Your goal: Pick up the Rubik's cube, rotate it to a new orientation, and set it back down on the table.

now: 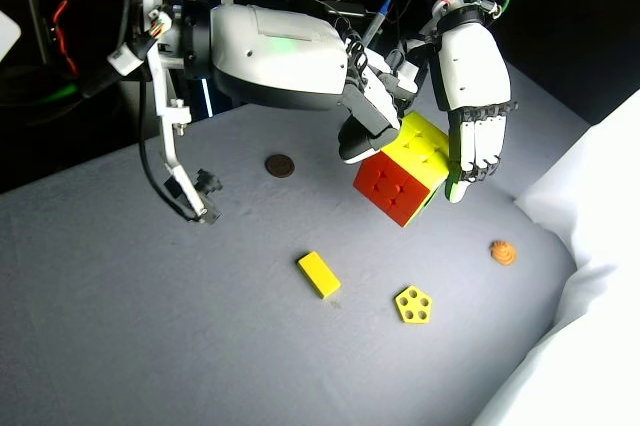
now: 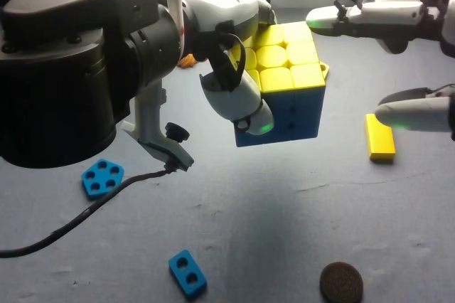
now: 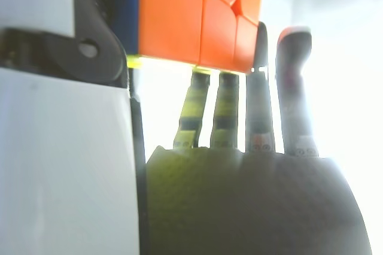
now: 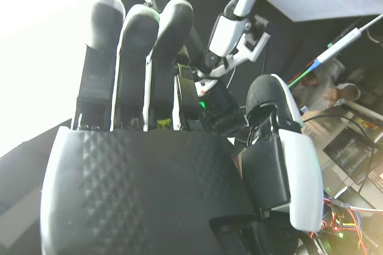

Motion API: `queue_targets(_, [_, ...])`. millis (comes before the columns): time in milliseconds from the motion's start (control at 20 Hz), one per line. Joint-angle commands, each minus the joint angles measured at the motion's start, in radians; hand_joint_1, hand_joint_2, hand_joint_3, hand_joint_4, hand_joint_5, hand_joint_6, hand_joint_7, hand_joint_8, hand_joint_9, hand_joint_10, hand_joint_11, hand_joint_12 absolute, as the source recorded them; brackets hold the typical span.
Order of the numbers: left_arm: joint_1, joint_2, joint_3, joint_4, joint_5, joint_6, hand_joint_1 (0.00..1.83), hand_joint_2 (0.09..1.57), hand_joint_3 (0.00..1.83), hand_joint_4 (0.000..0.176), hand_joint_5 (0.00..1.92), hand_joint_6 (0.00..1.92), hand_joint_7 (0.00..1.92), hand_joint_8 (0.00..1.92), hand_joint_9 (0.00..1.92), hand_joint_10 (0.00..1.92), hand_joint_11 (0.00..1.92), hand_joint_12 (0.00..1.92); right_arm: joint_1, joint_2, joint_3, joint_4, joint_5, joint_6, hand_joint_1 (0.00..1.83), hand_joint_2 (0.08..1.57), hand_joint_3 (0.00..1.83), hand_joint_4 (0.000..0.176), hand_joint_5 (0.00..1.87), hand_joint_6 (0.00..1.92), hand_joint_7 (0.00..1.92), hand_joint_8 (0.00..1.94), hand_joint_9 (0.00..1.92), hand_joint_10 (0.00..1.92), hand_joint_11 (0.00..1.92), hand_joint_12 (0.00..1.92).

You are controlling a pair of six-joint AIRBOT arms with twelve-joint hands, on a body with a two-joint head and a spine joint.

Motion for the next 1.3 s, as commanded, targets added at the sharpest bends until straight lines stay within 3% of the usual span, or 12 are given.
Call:
queue_targets(0, [-0.021,0.008,-0.003,0.064,0.022,-0.008,1.13,1.37,0.01,0.000,0.59,1.48,0.50,1.89,0.41,1.89,0.40,1.92,0.010,-0.006,-0.002,0.033,0.071,0.003,0.04,1.28,0.00,0.000,0.23,0.00,0.58,1.41,0.57,1.84,0.59,1.92])
queue_targets(100, [-0.021,0.008,-0.003,0.065,0.022,-0.007,1.07,1.39,0.01,0.000,0.57,1.53,0.45,1.92,0.31,1.92,0.37,1.92,0.010,-0.012,-0.001,0.033,0.048,0.002,0.02,1.29,0.00,0.000,0.23,0.00,0.57,1.40,0.55,1.85,0.57,1.92])
queue_targets(450, [-0.025,0.008,-0.006,0.068,0.022,-0.007,1.07,1.39,0.00,0.000,0.54,1.55,0.49,1.90,0.34,1.92,0.36,1.92,0.012,-0.038,-0.001,0.033,0.008,-0.013,0.03,1.28,0.00,0.000,0.24,0.01,0.57,1.39,0.54,1.82,0.52,1.92])
queue_targets(550, [-0.025,0.008,-0.005,0.068,0.022,-0.007,1.10,1.37,0.00,0.000,0.62,1.45,0.48,1.90,0.34,1.90,0.37,1.92,0.015,-0.058,0.001,0.034,-0.045,-0.014,0.04,1.28,0.00,0.000,0.23,0.00,0.53,1.41,0.51,1.83,0.49,1.92])
queue_targets(650, [-0.026,0.008,-0.004,0.068,0.022,-0.007,1.09,1.38,0.00,0.000,0.60,1.49,0.47,1.91,0.36,1.92,0.38,1.92,0.014,-0.065,0.002,0.041,-0.059,-0.014,0.00,1.29,0.00,0.000,0.20,0.00,0.52,1.46,0.49,1.91,0.48,1.92])
queue_targets(1050, [-0.027,0.008,-0.003,0.069,0.022,0.001,1.05,1.40,0.01,0.000,0.54,1.59,0.46,1.92,0.34,1.92,0.37,1.92,0.016,-0.070,0.003,0.101,-0.089,-0.059,0.01,1.28,0.00,0.000,0.21,0.01,0.54,1.39,0.50,1.85,0.48,1.92])
queue_targets(1250, [-0.026,0.008,-0.003,0.069,0.022,0.002,1.07,1.39,0.00,0.000,0.55,1.55,0.49,1.90,0.36,1.92,0.37,1.92,0.012,-0.072,0.002,0.101,-0.113,-0.062,0.00,1.28,0.00,0.000,0.22,0.01,0.55,1.39,0.50,1.84,0.48,1.92])
